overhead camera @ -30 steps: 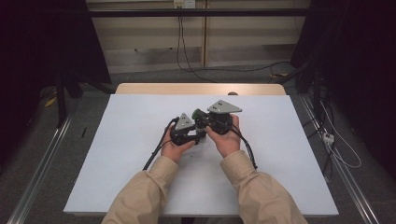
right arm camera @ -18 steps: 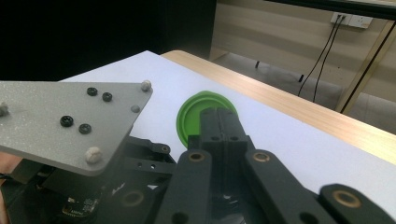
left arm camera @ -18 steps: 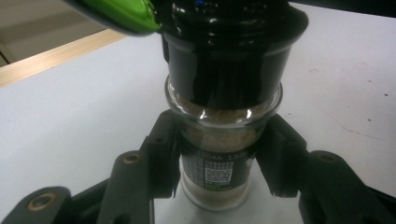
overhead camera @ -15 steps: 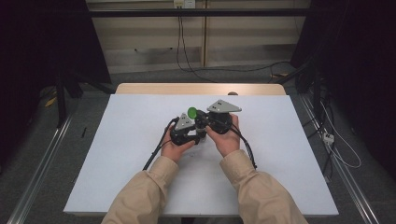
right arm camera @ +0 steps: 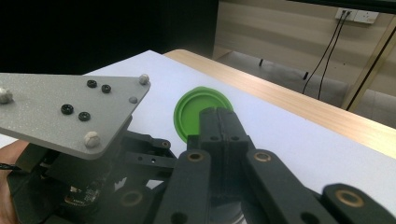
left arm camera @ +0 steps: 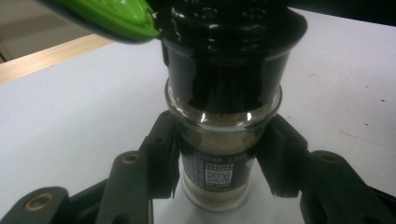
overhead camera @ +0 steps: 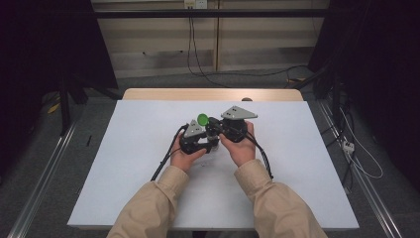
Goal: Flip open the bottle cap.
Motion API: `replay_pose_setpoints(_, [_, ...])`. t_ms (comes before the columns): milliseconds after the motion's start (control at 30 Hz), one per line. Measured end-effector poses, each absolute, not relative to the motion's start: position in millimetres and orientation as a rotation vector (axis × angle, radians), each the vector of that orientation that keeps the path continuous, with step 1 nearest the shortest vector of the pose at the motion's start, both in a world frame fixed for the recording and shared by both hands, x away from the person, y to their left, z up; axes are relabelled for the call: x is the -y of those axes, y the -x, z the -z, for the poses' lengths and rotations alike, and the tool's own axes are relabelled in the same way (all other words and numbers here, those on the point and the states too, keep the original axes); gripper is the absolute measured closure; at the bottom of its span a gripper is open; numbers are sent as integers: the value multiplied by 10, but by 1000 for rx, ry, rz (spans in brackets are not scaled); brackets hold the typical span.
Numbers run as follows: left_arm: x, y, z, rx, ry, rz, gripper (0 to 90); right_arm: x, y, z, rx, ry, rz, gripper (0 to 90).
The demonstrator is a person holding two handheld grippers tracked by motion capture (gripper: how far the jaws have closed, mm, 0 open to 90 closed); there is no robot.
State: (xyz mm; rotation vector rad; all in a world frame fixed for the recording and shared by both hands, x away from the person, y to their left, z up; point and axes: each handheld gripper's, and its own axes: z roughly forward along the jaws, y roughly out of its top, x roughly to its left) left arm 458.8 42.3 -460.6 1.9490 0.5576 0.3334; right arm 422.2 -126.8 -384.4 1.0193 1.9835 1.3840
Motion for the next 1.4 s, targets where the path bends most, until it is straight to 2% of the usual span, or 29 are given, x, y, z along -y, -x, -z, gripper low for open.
replay_pose_setpoints(100, [-436, -4584, 4605, -575, -1937, -327, 501, 1272, -4217, 3836, -1980, -1021, -1386, 872])
replay_pose_setpoints(233, [-475, -4586, 4601, -612, -1936, -330, 374, 1278, -4216, 3837, -1976, -1033, -1387, 831])
replay_pose_setpoints(367, [-527, -4577, 4567, -627, -1928, -334, 286, 1278, -4212, 3836, -1973, -1040, -1387, 772])
replay_pose_setpoints(533, [-576, -4551, 4488, -614, -1926, -337, 230, 1284, -4206, 3834, -1959, -1050, -1388, 618])
replay_pose_setpoints(733, [-654, -4527, 4434, -618, -1935, -333, 168, 1264, -4179, 3818, -1951, -1056, -1416, 495])
replay_pose_setpoints(1133, [-835, -4426, 4337, -607, -1936, -323, 130, 1290, -4063, 3805, -1957, -1050, -1426, 302])
replay_pose_setpoints(1400, [-976, -4349, 4311, -625, -1933, -310, 128, 1341, -3947, 3830, -1959, -1050, -1434, 232])
